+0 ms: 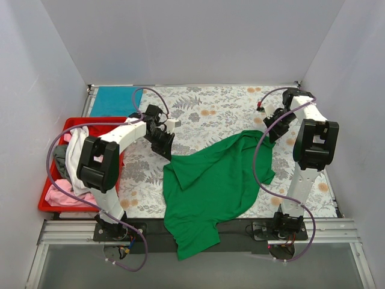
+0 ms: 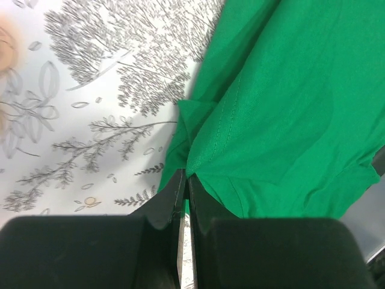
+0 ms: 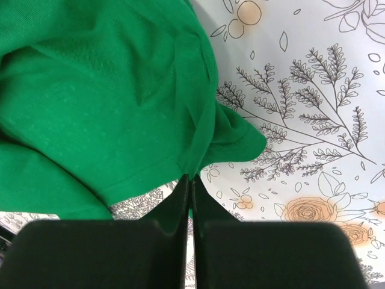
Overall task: Fold and stack the t-shirts
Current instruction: Flatten the tshirt out
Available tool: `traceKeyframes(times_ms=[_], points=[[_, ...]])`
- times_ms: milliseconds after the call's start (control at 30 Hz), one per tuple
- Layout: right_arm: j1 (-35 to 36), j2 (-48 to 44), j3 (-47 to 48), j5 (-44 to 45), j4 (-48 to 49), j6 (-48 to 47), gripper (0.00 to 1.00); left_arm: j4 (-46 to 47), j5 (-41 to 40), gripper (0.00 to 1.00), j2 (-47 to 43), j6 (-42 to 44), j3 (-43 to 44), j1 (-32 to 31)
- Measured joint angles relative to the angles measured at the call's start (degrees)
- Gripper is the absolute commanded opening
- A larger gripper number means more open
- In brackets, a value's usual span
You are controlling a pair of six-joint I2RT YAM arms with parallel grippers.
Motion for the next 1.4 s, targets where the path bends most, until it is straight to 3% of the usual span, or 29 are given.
traceKeyframes(times_ms=[133,233,467,600,800,1067,1167,1400], points=[[-0.02,-0.74,0.31,0.31,-0.20,-0.17,0.01,-0.87,-0.04,0.00,0.20,-0.35,3.76,2.01],[-0.02,-1.44,4.42,0.57,-1.53,-0.09,0.01,-0.02,-0.35,0.00,0.92,-0.35,13.75,4.87],[-0.07,-4.96,27.76,0.70,-0.85,1.18,0.01,1.70,-1.95,0.00,4.02,-0.50,36.96,12.94],[-0.07,-11.19,33.92,1.07,2.01,2.03,0.01,5.07,-3.45,0.00,2.32,-1.77,43.21,15.67],[-0.04,-30.93,25.24,3.06,14.36,4.72,0.01,14.14,-6.45,0.00,-10.05,-3.82,41.70,16.63],[0.00,-55.39,11.13,7.52,34.01,6.78,0.01,31.39,-8.39,0.00,-42.01,-4.39,29.09,16.41],[0.00,-60.39,9.92,8.55,37.97,6.91,0.01,35.26,-8.63,0.00,-48.70,-4.13,28.83,16.44],[0.00,-63.08,11.93,9.20,43.25,6.82,0.01,37.42,-11.56,0.00,-50.69,-1.66,31.45,16.50]])
